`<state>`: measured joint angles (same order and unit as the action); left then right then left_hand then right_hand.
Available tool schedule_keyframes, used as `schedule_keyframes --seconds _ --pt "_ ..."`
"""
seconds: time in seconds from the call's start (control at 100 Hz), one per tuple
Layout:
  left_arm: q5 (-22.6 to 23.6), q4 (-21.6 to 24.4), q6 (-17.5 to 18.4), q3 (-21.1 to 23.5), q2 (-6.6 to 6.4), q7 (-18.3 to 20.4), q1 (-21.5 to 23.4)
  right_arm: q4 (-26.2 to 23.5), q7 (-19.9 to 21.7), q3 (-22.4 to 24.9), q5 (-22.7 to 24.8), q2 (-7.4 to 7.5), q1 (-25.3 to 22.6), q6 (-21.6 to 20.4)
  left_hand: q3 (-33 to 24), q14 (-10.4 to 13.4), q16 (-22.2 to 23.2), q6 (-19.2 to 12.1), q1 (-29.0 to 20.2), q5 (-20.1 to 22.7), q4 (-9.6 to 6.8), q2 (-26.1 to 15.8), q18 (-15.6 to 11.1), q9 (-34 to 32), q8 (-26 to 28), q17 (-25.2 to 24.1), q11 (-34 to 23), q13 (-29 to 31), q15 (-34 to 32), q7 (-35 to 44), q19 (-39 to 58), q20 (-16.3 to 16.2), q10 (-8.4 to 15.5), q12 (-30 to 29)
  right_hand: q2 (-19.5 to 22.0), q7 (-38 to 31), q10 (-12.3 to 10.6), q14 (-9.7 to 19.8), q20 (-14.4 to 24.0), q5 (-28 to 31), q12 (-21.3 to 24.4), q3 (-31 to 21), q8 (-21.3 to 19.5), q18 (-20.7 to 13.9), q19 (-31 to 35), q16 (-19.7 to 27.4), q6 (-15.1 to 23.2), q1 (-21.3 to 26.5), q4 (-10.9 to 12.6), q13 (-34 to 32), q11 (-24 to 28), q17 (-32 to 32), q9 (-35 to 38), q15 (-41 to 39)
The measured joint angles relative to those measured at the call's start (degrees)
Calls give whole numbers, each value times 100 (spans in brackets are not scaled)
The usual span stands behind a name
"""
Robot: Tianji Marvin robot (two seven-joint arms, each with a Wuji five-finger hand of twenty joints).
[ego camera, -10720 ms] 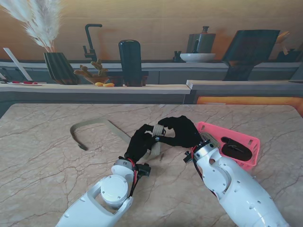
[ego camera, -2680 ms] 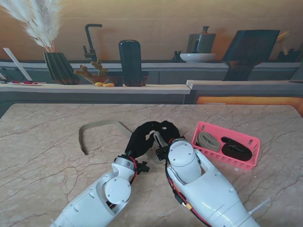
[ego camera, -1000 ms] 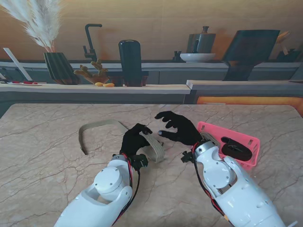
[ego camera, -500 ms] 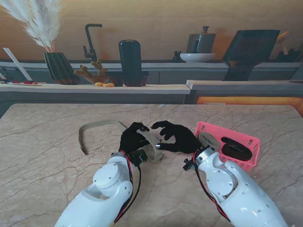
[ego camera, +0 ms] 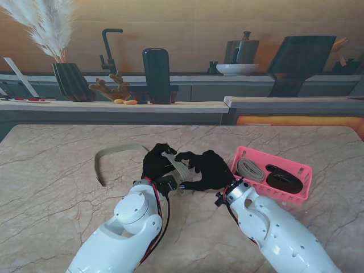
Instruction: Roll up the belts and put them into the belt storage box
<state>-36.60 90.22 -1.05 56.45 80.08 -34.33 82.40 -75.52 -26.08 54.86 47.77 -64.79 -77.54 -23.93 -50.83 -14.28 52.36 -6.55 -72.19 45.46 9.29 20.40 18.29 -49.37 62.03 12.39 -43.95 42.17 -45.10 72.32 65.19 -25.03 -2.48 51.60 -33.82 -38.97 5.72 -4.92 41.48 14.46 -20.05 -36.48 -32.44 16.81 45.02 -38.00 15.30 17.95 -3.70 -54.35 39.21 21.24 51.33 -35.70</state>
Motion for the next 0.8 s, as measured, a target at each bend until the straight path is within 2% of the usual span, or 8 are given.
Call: schedule_keyframes --seconds 0.07,0.18,0.23,0.37,0.47,0.6,0.72,0.8 --pt "73 -46 6 -12 14 -56 -31 138 -286 -216 60 -11 136 136 0 0 0 0 -1 -5 0 0 0 0 0 -18 0 -3 0 1 0 1 0 0 10 -121 62 -40 -47 19 -70 -17 -4 117 214 0 -374 0 1 1 195 0 -70 -223" --pt "492 -176 4 -61 45 -84 -105 273 -483 -363 182 -64 272 299 12 0 -1 0 -1 -55 0 0 -2 0 -50 -26 0 -3 0 2 0 2 0 0 319 -186 151 -157 -281 141 -128 -124 -7 199 648 4 -888 12 363 -4 454 -19 -71 -609" --pt "547 -227 3 -74 60 -97 -134 295 -477 -405 177 -82 314 336 12 0 -1 0 -1 -58 0 0 -3 1 -54 -26 0 -3 -1 12 0 2 0 0 652 -222 284 -190 -402 217 -129 -90 -118 208 863 113 -1038 354 742 -121 522 -20 -58 -772" --pt "468 -279 3 -72 76 -135 -165 312 -383 -440 9 -125 360 368 12 0 -1 1 -1 -60 0 0 -3 1 -58 -30 -1 -3 -4 25 1 3 0 -13 1251 -366 301 -205 -590 434 -129 204 54 213 1094 114 -1121 1111 1400 -218 531 -20 55 -888" --pt "463 -298 3 -63 80 -135 -167 247 35 -321 -445 -170 305 313 13 0 -1 1 -1 -60 0 0 -3 2 -62 -30 -1 -3 -4 28 1 3 0 -24 1251 -589 237 -81 -700 433 -129 5 530 190 1097 141 -935 1409 1341 -207 460 -22 54 -789" --pt "446 -306 13 -43 81 -119 -156 93 502 -135 -808 -188 177 268 13 0 -1 2 -1 -60 0 0 -3 2 -63 -30 -7 -3 -8 32 0 3 0 -62 1251 -593 192 93 -702 420 -124 -196 724 -26 1035 142 -816 1578 381 -47 305 -25 -116 -440" --pt "102 -196 55 9 69 -80 -90 109 347 -121 -740 -191 143 263 23 0 -70 2 -2 -60 0 0 -4 2 -76 -30 -8 -8 16 32 1 4 0 -76 1235 -404 35 157 -703 424 -124 -318 336 -30 883 142 -441 1449 261 19 303 -3 -234 -333" --pt "-158 -72 60 43 51 -67 -29 152 198 -110 -528 -191 144 235 23 3 -77 2 -11 -60 0 0 -4 2 -118 -30 -8 -69 44 33 1 4 0 -83 823 -368 -71 172 -695 346 -124 -447 236 -33 819 142 -228 1226 256 190 294 -3 -389 -293"
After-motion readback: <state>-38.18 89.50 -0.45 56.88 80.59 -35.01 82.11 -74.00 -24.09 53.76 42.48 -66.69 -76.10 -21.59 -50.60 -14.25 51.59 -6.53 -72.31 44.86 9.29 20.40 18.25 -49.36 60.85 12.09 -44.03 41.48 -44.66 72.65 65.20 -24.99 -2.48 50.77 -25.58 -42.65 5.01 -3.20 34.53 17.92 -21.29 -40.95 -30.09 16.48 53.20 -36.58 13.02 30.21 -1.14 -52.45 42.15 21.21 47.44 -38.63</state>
